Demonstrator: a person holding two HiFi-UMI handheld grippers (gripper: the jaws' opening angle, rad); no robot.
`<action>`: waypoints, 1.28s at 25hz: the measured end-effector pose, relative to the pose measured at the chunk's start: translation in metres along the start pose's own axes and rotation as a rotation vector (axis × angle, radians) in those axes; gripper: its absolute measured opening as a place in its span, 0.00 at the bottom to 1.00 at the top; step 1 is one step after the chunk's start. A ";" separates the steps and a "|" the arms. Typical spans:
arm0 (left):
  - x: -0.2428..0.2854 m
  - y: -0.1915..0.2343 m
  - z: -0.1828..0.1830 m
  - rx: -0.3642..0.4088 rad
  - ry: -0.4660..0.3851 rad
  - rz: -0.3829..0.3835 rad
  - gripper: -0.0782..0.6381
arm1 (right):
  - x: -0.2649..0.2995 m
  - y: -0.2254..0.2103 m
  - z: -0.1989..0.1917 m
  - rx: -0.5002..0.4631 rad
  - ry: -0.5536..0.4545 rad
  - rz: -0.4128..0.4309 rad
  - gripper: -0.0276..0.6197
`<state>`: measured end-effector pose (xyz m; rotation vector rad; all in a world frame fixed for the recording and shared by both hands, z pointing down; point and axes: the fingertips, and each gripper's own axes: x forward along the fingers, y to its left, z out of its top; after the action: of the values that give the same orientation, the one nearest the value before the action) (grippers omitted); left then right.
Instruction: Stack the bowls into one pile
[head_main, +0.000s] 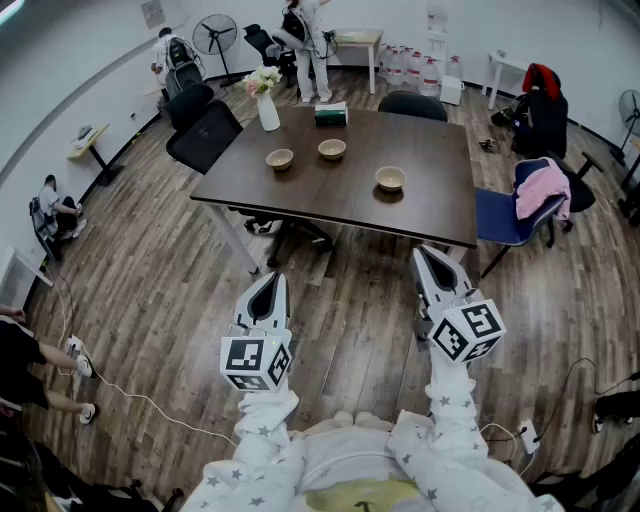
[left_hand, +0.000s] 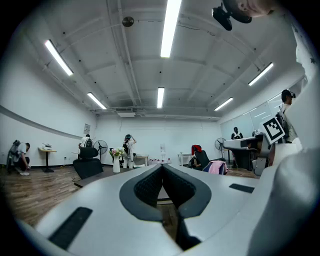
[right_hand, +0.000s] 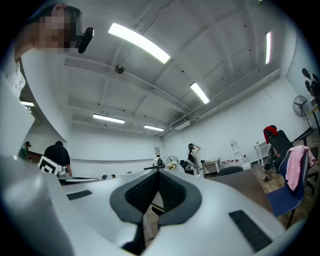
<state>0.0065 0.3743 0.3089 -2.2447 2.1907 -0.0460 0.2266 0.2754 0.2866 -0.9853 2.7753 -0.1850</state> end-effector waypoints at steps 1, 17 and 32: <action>0.000 -0.001 0.000 0.003 0.002 0.000 0.14 | 0.000 0.000 0.001 0.002 -0.001 0.001 0.08; 0.012 -0.020 -0.009 -0.017 0.027 0.005 0.14 | -0.003 -0.022 -0.005 0.048 -0.001 0.002 0.08; 0.044 -0.011 -0.018 -0.028 0.036 0.009 0.14 | 0.030 -0.043 -0.020 0.080 0.016 0.023 0.08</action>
<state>0.0180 0.3309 0.3275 -2.2657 2.2333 -0.0576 0.2261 0.2242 0.3100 -0.9371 2.7688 -0.2989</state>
